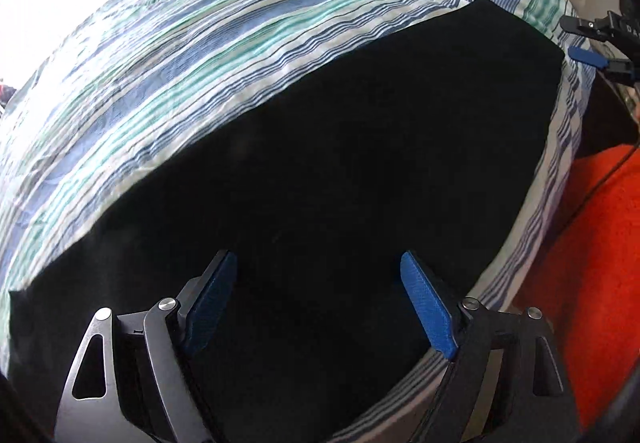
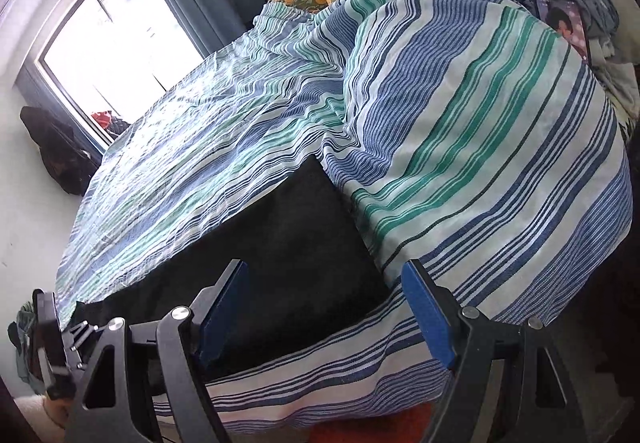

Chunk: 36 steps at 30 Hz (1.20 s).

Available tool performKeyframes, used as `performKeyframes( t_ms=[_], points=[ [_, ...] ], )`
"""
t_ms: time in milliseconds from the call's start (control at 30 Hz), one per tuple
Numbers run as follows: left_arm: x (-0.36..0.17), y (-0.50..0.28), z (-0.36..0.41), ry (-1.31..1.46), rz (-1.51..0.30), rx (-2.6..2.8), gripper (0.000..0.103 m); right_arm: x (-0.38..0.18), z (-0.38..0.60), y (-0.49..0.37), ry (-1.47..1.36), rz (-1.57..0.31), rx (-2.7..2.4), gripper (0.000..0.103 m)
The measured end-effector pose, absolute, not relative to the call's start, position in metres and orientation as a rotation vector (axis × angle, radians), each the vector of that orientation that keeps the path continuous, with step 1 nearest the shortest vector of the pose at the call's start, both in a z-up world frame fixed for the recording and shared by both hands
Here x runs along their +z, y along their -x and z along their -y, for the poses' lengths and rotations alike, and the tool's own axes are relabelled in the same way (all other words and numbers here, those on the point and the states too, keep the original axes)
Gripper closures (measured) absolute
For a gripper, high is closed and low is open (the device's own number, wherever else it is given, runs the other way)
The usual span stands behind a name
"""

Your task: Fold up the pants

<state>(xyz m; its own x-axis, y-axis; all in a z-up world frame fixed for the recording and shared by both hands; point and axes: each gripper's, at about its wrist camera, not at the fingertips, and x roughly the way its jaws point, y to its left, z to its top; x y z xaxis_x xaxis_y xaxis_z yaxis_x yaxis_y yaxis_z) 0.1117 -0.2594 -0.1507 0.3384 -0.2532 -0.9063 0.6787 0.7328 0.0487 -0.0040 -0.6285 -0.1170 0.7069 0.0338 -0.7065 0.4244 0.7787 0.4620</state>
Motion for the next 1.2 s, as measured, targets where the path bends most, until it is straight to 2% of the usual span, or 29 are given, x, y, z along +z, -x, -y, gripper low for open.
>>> performKeyframes(
  t_ms=[167,267,500,700,733,767,800,833,900,967,1067,1200],
  points=[
    [-0.153,-0.110,0.243,-0.356,-1.099,-0.616,0.015,-0.143,0.671,0.024,-1.007,-0.692,-0.235,0.024],
    [-0.153,-0.105,0.241,-0.367,-1.087,-0.616,0.015,-0.151,0.680,0.030,-1.123,-0.682,-0.214,0.024],
    [-0.156,-0.110,0.240,-0.355,-1.081,-0.616,0.014,-0.154,0.661,0.002,-1.214,-0.825,-0.096,0.024],
    [-0.159,-0.105,0.239,-0.355,-1.054,-0.604,0.013,-0.166,0.646,-0.035,-1.104,-0.952,-0.213,0.025],
    [-0.160,-0.103,0.239,-0.363,-1.048,-0.602,0.013,-0.168,0.644,-0.036,-1.086,-0.954,-0.233,0.031],
    [-0.161,-0.103,0.240,-0.368,-1.045,-0.602,0.012,-0.167,0.642,-0.037,-1.057,-0.961,-0.260,0.053],
    [-0.162,-0.102,0.240,-0.370,-1.042,-0.603,0.011,-0.165,0.641,-0.037,-1.054,-0.947,-0.270,0.070],
    [-0.162,-0.103,0.240,-0.370,-1.041,-0.604,0.010,-0.163,0.642,-0.034,-1.076,-0.914,-0.257,0.077],
    [-0.162,-0.104,0.239,-0.364,-1.048,-0.606,0.009,-0.149,0.640,-0.030,-1.046,-0.878,-0.262,0.079],
    [-0.157,-0.107,0.238,-0.342,-1.074,-0.621,0.009,-0.122,0.632,-0.026,-0.999,-0.820,-0.236,0.087],
    [-0.139,-0.118,0.214,-0.232,-1.092,-0.633,0.009,-0.065,0.609,-0.029,-0.872,-0.747,-0.168,0.087],
    [-0.110,-0.148,0.147,-0.069,-1.046,-0.540,0.009,0.016,0.547,-0.042,-0.650,-0.675,-0.052,0.087]
  ],
)
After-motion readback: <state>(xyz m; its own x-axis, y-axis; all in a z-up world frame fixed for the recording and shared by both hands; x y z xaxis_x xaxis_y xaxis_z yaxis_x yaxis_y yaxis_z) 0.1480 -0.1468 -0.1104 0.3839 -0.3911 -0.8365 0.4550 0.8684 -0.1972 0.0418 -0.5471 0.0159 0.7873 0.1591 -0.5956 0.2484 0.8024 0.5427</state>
